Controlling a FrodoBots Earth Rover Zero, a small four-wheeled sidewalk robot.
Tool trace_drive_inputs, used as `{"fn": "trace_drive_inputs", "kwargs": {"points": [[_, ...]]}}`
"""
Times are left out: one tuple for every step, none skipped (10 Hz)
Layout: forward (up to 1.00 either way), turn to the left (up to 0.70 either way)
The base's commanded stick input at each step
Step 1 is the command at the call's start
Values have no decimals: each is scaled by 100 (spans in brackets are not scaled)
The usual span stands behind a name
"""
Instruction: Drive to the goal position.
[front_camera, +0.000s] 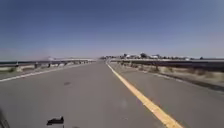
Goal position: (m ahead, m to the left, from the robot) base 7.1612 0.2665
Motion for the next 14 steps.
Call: {"fn": "trace_drive_inputs", "kwargs": {"points": [[100,0],[100,0],[100,0],[100,0],[100,0],[100,0],[100,0],[100,0],[100,0],[100,0],[100,0],[100,0],[100,0],[100,0]]}}
